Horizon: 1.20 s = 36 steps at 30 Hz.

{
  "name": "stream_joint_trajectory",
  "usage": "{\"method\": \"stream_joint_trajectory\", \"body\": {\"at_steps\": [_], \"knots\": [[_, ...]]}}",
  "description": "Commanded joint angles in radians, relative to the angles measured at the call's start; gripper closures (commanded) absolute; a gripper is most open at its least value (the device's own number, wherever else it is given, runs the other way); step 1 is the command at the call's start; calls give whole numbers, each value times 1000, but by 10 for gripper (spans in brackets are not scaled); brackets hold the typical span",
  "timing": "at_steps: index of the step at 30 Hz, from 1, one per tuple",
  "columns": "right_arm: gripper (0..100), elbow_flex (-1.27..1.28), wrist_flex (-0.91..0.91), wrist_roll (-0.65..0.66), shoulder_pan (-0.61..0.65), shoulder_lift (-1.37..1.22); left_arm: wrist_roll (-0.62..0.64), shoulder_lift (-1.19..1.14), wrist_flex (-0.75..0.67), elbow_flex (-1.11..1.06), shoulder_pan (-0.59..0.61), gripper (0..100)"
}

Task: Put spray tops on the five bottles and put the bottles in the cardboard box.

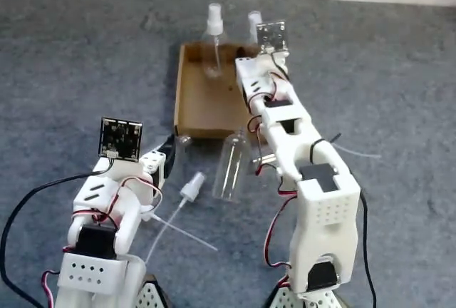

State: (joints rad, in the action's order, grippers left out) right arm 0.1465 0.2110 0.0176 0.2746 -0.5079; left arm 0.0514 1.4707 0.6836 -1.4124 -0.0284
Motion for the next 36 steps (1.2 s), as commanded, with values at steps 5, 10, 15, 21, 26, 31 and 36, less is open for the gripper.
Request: {"method": "stream_joint_trajectory", "body": {"at_steps": [5,10,15,21,26,31,36], "knots": [[756,-70,15,-5,5,25,5,12,-2,4,15,811],[714,-71,15,-9,5,25,5,12,-2,4,15,811],[714,-70,15,-9,5,81,5,12,-2,4,15,811],[714,-74,-96,-9,4,185,5,12,-2,4,15,811],[715,-104,-107,-9,2,243,5,12,-2,4,15,811],[716,-105,-346,-6,-5,409,5,12,-2,4,15,811],[717,-97,-733,-5,-1,634,5,12,0,4,15,811]]}}
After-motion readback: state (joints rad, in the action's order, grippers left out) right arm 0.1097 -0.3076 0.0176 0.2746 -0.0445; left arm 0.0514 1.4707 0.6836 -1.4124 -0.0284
